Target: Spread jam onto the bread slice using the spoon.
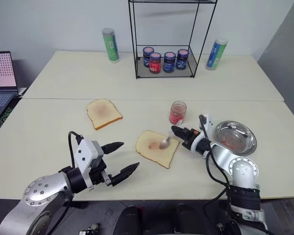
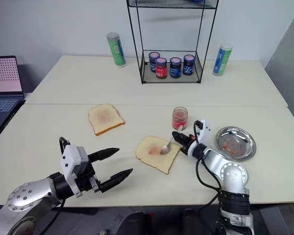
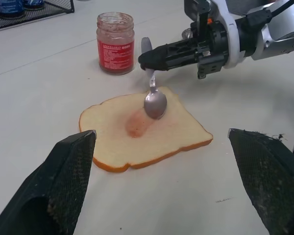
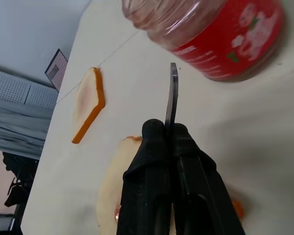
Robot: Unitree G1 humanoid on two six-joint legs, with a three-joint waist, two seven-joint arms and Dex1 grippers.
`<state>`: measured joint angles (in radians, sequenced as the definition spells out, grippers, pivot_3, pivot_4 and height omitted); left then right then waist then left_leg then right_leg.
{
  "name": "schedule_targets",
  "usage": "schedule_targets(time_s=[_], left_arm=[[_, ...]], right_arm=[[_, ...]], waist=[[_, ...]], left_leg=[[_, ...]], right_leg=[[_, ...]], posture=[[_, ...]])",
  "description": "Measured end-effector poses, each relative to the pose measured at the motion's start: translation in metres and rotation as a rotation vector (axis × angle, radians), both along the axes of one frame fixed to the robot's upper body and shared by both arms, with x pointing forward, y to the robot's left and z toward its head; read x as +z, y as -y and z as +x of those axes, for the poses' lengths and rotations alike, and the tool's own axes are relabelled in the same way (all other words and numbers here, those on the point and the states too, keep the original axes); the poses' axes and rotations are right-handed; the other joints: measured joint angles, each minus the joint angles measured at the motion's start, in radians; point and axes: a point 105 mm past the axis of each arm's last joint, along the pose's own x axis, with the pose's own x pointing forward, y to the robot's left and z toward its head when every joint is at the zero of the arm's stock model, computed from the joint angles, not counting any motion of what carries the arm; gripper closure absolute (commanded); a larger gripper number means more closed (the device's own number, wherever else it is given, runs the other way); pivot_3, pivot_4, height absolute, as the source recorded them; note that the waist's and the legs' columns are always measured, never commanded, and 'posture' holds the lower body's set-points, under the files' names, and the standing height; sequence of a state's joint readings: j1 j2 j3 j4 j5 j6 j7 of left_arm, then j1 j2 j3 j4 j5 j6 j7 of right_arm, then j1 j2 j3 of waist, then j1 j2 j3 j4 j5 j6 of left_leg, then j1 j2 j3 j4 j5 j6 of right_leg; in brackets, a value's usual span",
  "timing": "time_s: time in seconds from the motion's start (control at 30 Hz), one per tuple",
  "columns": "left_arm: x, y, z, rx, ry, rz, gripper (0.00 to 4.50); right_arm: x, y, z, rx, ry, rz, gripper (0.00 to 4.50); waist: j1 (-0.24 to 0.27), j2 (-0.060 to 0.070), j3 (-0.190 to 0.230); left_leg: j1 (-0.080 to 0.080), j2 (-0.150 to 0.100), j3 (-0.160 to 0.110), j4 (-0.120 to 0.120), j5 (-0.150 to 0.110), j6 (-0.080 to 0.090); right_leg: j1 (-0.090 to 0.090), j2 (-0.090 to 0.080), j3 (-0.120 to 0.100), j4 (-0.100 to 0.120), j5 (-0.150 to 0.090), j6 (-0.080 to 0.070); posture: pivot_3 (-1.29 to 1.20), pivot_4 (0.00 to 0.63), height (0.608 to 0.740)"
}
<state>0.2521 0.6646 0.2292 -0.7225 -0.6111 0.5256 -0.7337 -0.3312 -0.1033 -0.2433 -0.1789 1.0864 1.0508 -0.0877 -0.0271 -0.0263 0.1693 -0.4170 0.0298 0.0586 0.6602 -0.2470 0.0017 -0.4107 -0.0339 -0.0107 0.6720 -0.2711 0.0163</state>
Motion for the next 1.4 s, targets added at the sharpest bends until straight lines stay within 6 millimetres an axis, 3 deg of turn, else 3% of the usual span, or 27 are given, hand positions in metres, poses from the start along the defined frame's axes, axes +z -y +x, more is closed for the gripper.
schedule_targets(time_s=[0.13, 0.33, 0.43, 0.53, 0.7, 0.93, 1.13, 1.27, 1.37, 1.4], left_arm=[[-0.001, -0.002, 0.002, 0.006, 0.0, -0.002, 0.0], [-0.001, -0.001, 0.002, -0.001, 0.002, -0.004, 0.0], [-0.003, -0.001, 0.001, 0.003, -0.005, -0.004, 0.0], [-0.005, -0.002, 0.0, 0.006, -0.014, -0.002, 0.0], [-0.005, -0.002, 0.0, 0.009, -0.016, -0.001, 0.0], [-0.001, -0.003, 0.003, 0.009, 0.015, 0.013, 0.0], [0.0, 0.001, 0.007, -0.02, 0.026, 0.013, 0.0], [0.003, 0.002, 0.014, -0.053, 0.049, 0.031, 0.0], [0.016, 0.012, 0.021, -0.129, 0.075, 0.038, 0.0], [0.026, 0.021, 0.024, -0.207, 0.081, 0.062, 0.0]], right_arm=[[0.008, 0.002, -0.002, 0.013, -0.002, 0.069, 4.45], [0.031, -0.038, 0.0, 0.102, 0.034, 0.171, 4.45], [0.017, -0.058, 0.001, 0.132, -0.01, 0.163, 4.45], [-0.003, -0.062, 0.005, 0.119, -0.055, 0.122, 4.45], [-0.01, -0.052, 0.01, 0.118, -0.03, 0.091, 4.45], [-0.01, -0.009, 0.002, 0.094, -0.001, 0.041, 4.45], [-0.003, -0.006, -0.009, 0.128, 0.003, 0.046, 4.45], [0.012, -0.002, -0.011, 0.115, 0.028, 0.102, 4.45], [0.039, 0.009, -0.013, 0.082, 0.105, 0.16, 4.45], [0.052, 0.022, -0.014, 0.044, 0.146, 0.156, 4.45]], waist=[[-0.002, 0.0, 0.0], [-0.005, 0.0, 0.0], [-0.005, 0.0, 0.0], [-0.001, 0.0, 0.0], [-0.001, 0.0, 0.0], [0.001, 0.0, 0.0], [0.0, 0.0, 0.0], [0.001, 0.0, 0.001], [0.005, -0.001, 0.001], [0.01, -0.002, 0.002]], left_leg=[[0.0, 0.001, 0.0, 0.0, 0.0, 0.0], [0.0, 0.003, -0.001, -0.001, 0.0, 0.0], [0.0, 0.002, 0.0, 0.0, 0.0, 0.0], [0.0, 0.001, 0.0, 0.0, 0.0, 0.0], [0.0, 0.001, 0.0, 0.0, 0.0, 0.0], [0.0, 0.0, 0.0, 0.0, 0.0, 0.0], [0.0, 0.001, 0.0, 0.0, 0.0, 0.0], [0.0, 0.0, 0.0, 0.0, 0.0, 0.0], [0.0, 0.0, 0.0, 0.0, 0.0, 0.0], [-0.002, 0.0, -0.001, 0.001, 0.0, 0.0]], right_leg=[[0.0, 0.001, 0.0, 0.0, 0.0, 0.0], [-0.001, 0.003, 0.0, 0.0, 0.0, 0.0], [-0.001, 0.003, 0.0, 0.0, 0.0, -0.001], [0.0, 0.001, 0.0, 0.0, 0.0, -0.001], [0.0, 0.001, 0.0, 0.0, 0.0, -0.001], [0.0, 0.0, 0.0, 0.0, 0.0, -0.001], [0.0, 0.001, 0.0, 0.0, 0.0, 0.0], [0.0, 0.001, 0.0, 0.0, 0.0, 0.0], [0.0, 0.001, 0.0, 0.0, -0.001, 0.001], [0.0, 0.001, -0.001, 0.0, -0.001, 0.002]], posture=[[0.0, 0.15, 0.74], [0.0, 0.15, 0.74], [0.0, 0.15, 0.74], [0.0, 0.15, 0.74], [0.0, 0.15, 0.74], [0.0, 0.15, 0.74], [0.0, 0.15, 0.74], [0.0, 0.15, 0.74], [0.0, 0.15, 0.74], [0.0, 0.15, 0.74]])
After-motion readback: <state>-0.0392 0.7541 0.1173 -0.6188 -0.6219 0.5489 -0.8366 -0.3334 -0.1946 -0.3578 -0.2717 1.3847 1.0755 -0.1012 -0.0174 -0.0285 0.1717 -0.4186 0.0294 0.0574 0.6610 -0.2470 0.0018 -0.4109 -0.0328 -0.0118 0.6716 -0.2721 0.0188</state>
